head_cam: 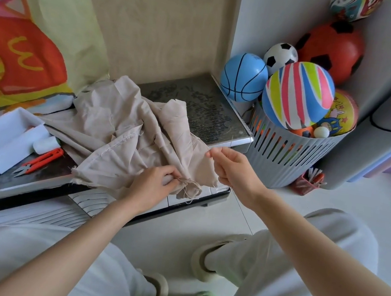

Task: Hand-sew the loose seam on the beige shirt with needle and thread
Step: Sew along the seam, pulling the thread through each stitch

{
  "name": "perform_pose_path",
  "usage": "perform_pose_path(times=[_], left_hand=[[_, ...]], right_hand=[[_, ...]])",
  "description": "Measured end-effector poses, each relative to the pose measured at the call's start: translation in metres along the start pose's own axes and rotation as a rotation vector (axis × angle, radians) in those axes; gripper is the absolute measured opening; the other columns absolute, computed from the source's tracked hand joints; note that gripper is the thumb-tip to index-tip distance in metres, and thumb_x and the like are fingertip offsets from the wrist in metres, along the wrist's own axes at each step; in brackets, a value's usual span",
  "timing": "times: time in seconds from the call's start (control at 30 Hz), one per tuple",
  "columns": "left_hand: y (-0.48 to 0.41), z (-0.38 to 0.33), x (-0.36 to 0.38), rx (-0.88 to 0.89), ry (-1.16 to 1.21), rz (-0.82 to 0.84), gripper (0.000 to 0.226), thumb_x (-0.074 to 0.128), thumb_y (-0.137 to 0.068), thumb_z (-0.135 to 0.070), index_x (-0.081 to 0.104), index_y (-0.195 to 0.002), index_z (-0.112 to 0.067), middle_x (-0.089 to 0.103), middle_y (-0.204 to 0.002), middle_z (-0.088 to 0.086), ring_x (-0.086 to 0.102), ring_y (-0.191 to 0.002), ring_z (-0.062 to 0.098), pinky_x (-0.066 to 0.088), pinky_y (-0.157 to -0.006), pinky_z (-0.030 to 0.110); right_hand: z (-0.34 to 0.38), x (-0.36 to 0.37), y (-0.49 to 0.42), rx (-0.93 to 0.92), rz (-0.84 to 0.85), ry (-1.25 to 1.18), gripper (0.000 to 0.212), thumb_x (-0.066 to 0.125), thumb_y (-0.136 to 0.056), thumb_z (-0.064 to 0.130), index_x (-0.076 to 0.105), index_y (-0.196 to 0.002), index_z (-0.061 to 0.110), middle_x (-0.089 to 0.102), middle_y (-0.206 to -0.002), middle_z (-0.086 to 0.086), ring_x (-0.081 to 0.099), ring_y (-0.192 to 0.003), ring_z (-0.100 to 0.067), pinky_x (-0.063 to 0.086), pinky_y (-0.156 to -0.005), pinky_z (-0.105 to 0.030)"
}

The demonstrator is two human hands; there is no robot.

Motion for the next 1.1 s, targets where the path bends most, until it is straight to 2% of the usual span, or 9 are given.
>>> perform_pose_path(times=[0.07,0.2,0.3,0.43,0.57,0.7,0.8,0.97,1.1], left_hand=[[0.001,0.0,-0.001,0.011,0.015,-0.007,0.008,0.06,-0.087,-0.019,0.067,-0.086,-0.024,0.069,-0.081,-0.006,0.062,-0.083,0.015,0.05,-0.079,0.034],[0.002,-0.002,-0.004,0.023,0.018,-0.023,0.008,0.06,-0.087,-0.021,0.066,-0.085,-0.025,0.069,-0.079,-0.007,0.06,-0.076,0.013,0.045,-0.071,0.029],[0.002,-0.002,-0.007,0.026,0.034,-0.044,0.01,0.06,-0.087,-0.018,0.067,-0.085,-0.024,0.07,-0.081,-0.01,0.06,-0.077,0.008,0.044,-0.072,0.025],[0.002,0.005,-0.009,0.015,0.053,-0.048,0.011,0.06,-0.088,-0.015,0.067,-0.086,-0.023,0.069,-0.083,-0.012,0.061,-0.08,0.007,0.042,-0.071,0.017],[0.003,0.013,-0.004,-0.007,0.027,-0.038,0.01,0.06,-0.088,-0.018,0.067,-0.086,-0.026,0.07,-0.084,-0.014,0.06,-0.078,0.007,0.042,-0.068,0.02],[0.005,0.015,0.006,-0.002,0.033,-0.001,0.011,0.06,-0.088,-0.018,0.066,-0.085,-0.025,0.069,-0.083,-0.015,0.062,-0.082,0.009,0.044,-0.074,0.022],[0.005,0.017,0.012,-0.011,0.038,0.034,0.01,0.06,-0.089,-0.018,0.065,-0.085,-0.026,0.069,-0.085,-0.014,0.063,-0.086,0.01,0.046,-0.081,0.027],[0.007,0.015,0.016,-0.015,0.043,0.036,0.009,0.061,-0.087,-0.017,0.066,-0.086,-0.025,0.07,-0.087,-0.011,0.064,-0.088,0.012,0.049,-0.085,0.033],[0.007,0.008,0.013,-0.011,0.025,0.009,0.006,0.063,-0.087,-0.022,0.066,-0.085,-0.026,0.071,-0.084,-0.008,0.061,-0.083,0.011,0.045,-0.08,0.027]], right_hand=[[-0.007,-0.002,0.001,0.01,-0.051,0.231,0.024,0.048,-0.099,0.024,0.065,-0.085,0.013,0.032,-0.053,0.005,0.027,-0.041,-0.003,0.025,-0.041,-0.012],[-0.028,0.004,-0.001,0.019,-0.005,0.641,0.027,0.06,-0.091,0.035,0.07,-0.096,0.011,0.059,-0.075,0.002,0.048,-0.064,-0.008,0.038,-0.055,-0.016],[-0.037,0.013,0.0,0.062,0.074,0.734,0.018,0.065,-0.087,0.033,0.07,-0.081,0.016,0.056,-0.06,0.013,0.047,-0.056,-0.003,0.035,-0.049,-0.013],[-0.035,0.013,-0.004,0.071,0.081,0.711,0.023,0.059,-0.092,0.024,0.068,-0.075,0.011,0.047,-0.049,0.011,0.037,-0.048,-0.007,0.029,-0.043,-0.014],[-0.023,-0.007,-0.008,0.067,-0.076,0.288,0.024,0.049,-0.099,0.021,0.06,-0.078,0.015,0.046,-0.062,0.009,0.039,-0.046,0.001,0.029,-0.049,-0.013],[-0.025,-0.015,-0.01,0.119,-0.087,-0.053,0.03,0.038,-0.102,0.026,0.06,-0.106,0.006,0.034,-0.054,0.012,0.024,-0.048,-0.005,0.023,-0.049,-0.017],[-0.028,-0.007,-0.013,0.118,-0.04,-0.249,0.029,0.034,-0.104,0.025,0.056,-0.089,0.012,0.043,-0.066,0.005,0.02,-0.052,-0.006,0.02,-0.048,-0.017],[-0.038,0.001,-0.013,0.126,-0.068,0.057,0.021,0.043,-0.101,0.02,0.059,-0.089,0.014,0.03,-0.055,0.008,0.024,-0.047,-0.006,0.023,-0.044,-0.016],[-0.053,0.014,-0.009,0.204,0.056,0.404,0.018,0.059,-0.093,0.028,0.065,-0.082,0.014,0.038,-0.056,0.006,0.029,-0.049,-0.01,0.025,-0.045,-0.018]])
Point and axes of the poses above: each hand's wrist, its own y-axis away from the middle knuckle, its own x-axis out of the palm, z = x × y, the point moved 7 cm from there along -y, towards the middle knuckle
